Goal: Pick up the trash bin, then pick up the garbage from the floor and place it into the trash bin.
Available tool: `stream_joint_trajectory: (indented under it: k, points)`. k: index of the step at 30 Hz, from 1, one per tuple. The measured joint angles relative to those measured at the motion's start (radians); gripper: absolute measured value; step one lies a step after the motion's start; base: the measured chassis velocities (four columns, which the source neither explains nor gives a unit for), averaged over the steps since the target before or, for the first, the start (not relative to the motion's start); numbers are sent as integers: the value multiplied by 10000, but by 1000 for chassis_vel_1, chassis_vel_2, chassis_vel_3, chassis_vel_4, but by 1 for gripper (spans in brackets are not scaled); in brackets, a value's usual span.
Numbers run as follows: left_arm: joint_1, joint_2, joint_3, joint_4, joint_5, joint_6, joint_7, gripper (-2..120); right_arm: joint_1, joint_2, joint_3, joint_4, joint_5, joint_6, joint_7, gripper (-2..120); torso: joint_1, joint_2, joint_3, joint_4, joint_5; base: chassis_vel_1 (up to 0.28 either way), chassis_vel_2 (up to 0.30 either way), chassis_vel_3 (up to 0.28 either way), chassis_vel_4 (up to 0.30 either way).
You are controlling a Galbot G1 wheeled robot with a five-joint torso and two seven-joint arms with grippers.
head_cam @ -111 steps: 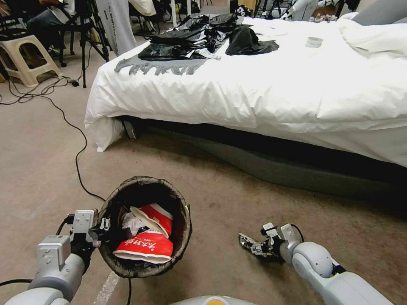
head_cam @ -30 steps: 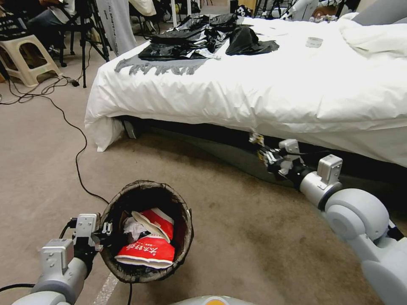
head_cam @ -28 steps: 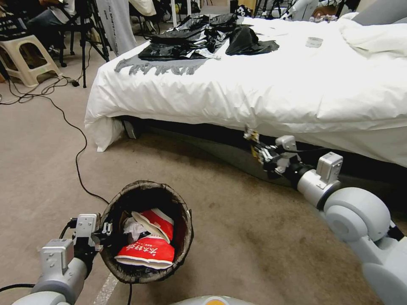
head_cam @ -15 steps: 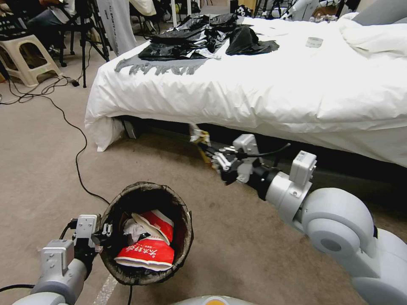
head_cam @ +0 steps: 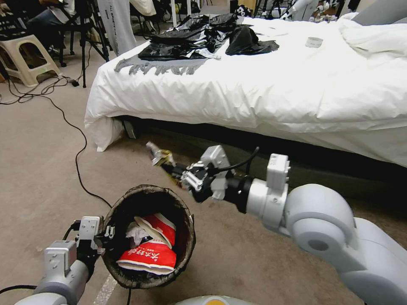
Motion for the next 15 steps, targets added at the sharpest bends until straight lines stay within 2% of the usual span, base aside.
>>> stream_joint_trajectory:
  k: [15]
  points:
    - [-13, 6, 23, 0, -50, 127, -4, 0, 137, 144, -1191, -203, -47, -54, 109, 0, 0, 0, 0, -1, 1, 0, 0, 0, 0]
